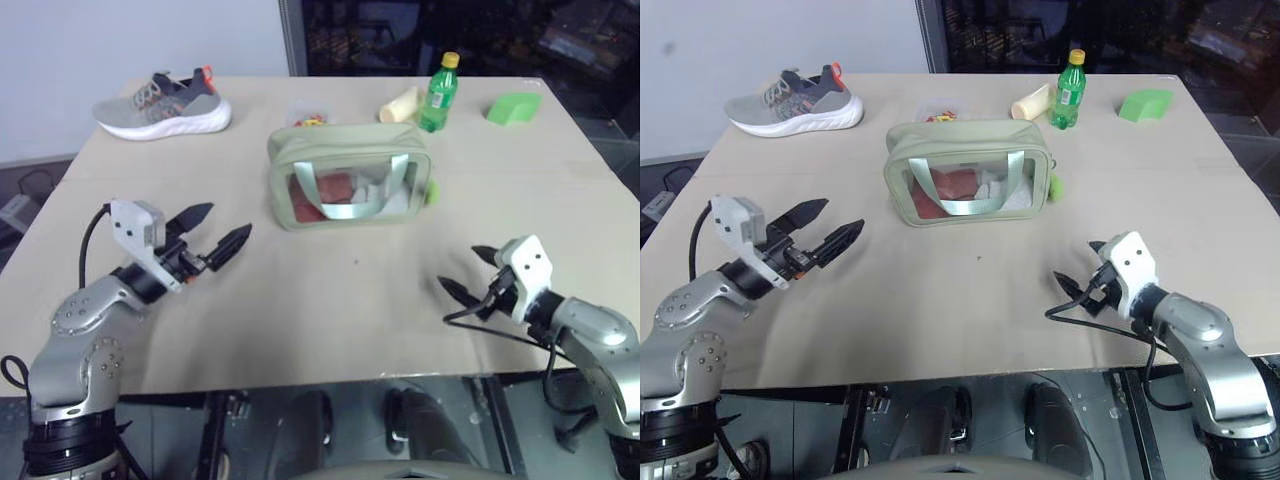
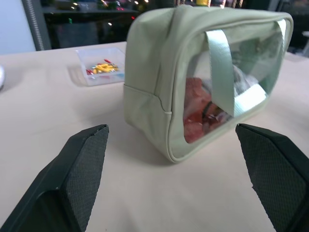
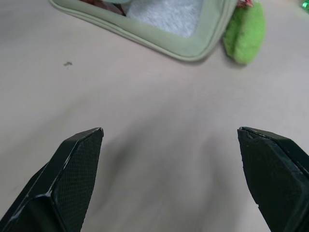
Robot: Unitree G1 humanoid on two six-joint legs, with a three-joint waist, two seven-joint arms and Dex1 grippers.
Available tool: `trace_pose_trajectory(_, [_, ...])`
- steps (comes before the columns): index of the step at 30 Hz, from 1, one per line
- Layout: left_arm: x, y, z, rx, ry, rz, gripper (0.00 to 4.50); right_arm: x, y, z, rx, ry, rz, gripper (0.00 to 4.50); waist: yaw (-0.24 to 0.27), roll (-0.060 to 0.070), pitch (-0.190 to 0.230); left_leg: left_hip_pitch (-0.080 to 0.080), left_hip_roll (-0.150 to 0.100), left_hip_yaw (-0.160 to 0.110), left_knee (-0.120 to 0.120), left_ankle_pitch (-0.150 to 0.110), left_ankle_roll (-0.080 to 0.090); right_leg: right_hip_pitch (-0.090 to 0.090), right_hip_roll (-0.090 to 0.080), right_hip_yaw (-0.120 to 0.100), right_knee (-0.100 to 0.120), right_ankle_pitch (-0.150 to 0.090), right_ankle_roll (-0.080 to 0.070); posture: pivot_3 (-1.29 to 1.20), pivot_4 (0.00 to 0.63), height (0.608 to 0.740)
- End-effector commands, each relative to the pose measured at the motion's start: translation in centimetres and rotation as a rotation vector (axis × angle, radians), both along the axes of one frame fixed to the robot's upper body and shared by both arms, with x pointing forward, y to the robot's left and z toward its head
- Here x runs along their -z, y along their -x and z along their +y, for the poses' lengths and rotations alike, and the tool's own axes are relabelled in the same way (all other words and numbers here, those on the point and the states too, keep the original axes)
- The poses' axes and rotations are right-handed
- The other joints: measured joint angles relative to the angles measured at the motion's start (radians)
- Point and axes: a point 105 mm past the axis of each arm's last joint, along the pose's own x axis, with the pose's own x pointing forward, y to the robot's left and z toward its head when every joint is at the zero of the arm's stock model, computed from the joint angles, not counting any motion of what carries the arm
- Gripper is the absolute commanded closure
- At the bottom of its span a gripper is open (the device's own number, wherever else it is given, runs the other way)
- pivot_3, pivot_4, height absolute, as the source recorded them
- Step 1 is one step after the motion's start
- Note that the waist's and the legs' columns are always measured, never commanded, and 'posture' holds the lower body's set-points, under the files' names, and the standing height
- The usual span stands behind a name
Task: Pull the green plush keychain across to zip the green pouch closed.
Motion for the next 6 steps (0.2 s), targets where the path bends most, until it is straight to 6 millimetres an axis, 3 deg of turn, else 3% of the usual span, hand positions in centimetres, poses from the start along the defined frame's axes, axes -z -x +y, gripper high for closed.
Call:
trace_pose_trajectory(1, [-0.42,0.42,0.62,0.029,-0.022,0.009,0.13,-1.33,0.55,-0.6,0.005,0.032,-0.05,0.0,0.0,0.0,0.0,0.0,0.0,0.0,0.0,0.0,-0.001,0.0,0.0,0.0,0.0,0.0,0.0,0.0,0.15,0.74])
trace_pose_trajectory(6, [-0.52,0.68,1.15,0.045,-0.047,0.031,0.13,-1.56,0.83,-0.98,-0.001,0.048,-0.048,0.0,0.0,0.0,0.0,-0.001,0.0,-0.001,0.0,0.0,0.0,0.0,0.0,-0.001,-0.001,0.0,0.0,0.0,0.15,0.74])
